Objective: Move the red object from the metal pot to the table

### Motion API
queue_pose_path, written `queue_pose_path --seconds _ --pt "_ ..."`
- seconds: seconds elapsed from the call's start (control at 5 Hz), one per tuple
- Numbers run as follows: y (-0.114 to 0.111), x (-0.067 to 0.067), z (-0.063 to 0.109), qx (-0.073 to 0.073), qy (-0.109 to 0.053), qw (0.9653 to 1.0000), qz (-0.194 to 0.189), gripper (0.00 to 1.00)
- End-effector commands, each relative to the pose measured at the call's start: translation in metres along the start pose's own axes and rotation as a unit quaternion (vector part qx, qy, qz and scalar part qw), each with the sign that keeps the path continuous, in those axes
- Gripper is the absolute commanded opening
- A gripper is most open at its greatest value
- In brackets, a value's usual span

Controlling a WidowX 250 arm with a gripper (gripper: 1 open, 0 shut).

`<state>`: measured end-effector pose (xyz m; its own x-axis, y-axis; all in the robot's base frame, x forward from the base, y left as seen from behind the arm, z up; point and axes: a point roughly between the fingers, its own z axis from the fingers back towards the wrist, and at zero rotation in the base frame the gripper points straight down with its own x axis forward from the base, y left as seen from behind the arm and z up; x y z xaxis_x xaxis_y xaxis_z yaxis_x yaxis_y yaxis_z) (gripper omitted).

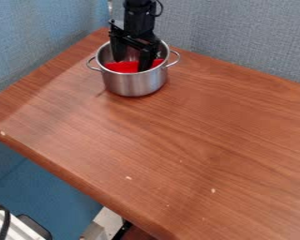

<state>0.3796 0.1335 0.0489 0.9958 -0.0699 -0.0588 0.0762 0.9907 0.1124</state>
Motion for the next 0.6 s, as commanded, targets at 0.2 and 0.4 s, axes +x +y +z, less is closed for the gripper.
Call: queue_pose_path --seconds 0.2,0.4 --pt "-0.001 -0.001 -0.008 -0.003 0.007 1.0000 -0.001 0.00" --pt "0.002 -0.002 0.002 0.003 -0.002 1.0000 -0.002 0.00"
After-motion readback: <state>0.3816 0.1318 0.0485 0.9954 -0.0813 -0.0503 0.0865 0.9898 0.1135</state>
